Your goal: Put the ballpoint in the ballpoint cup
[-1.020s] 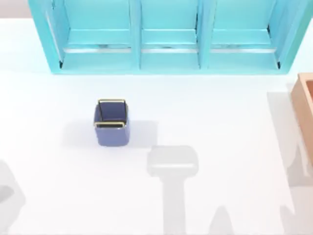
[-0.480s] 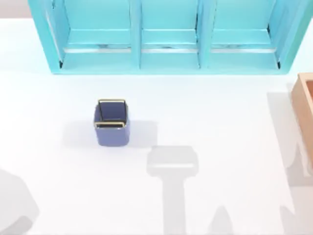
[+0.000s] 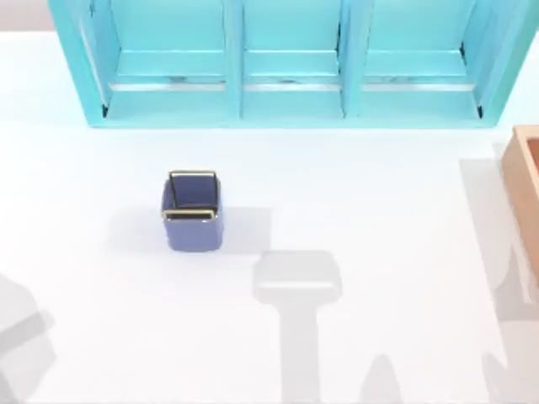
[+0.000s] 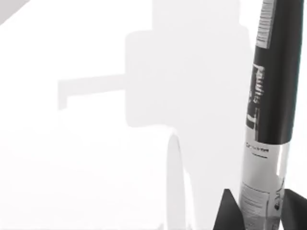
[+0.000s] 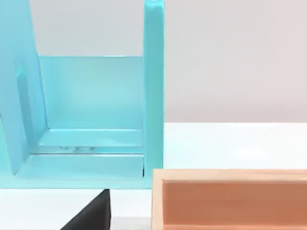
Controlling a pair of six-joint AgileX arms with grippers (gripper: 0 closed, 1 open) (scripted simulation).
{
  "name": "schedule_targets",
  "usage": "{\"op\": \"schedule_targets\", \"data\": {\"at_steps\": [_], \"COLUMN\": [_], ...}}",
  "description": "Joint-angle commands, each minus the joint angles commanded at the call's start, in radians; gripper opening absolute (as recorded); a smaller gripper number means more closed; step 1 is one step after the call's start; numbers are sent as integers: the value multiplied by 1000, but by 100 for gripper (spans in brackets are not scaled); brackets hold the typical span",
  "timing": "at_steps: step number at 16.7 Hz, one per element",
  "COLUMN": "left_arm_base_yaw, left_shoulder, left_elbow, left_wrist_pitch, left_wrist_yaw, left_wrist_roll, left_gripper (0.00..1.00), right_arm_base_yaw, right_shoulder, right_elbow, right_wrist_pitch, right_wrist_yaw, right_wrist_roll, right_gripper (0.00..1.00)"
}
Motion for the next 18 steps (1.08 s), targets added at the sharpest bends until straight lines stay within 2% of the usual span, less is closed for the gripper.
{"op": "schedule_targets", "data": {"at_steps": [3, 6, 14, 18], "left_arm_base_yaw": [-179, -398, -1055, -1353], "left_shoulder": [75, 163, 351, 397], "left_elbow": [-16, -53, -188, -224], "left_wrist_pitch": [246, 545, 1479, 1902], "left_wrist_yaw": [-203, -444, -1137, -1437], "left_wrist_roll": [68, 150, 384, 484], "left_gripper": [0, 0, 0, 0], "right_arm_base_yaw": [0, 0, 0, 0], "right_shoulder": [0, 0, 0, 0], "right_elbow": [0, 0, 0, 0], "right_wrist_pitch": [0, 0, 0, 0], "right_wrist_yaw": [0, 0, 0, 0], "right_wrist_roll": [0, 0, 0, 0], "right_gripper": [100, 100, 100, 100]}}
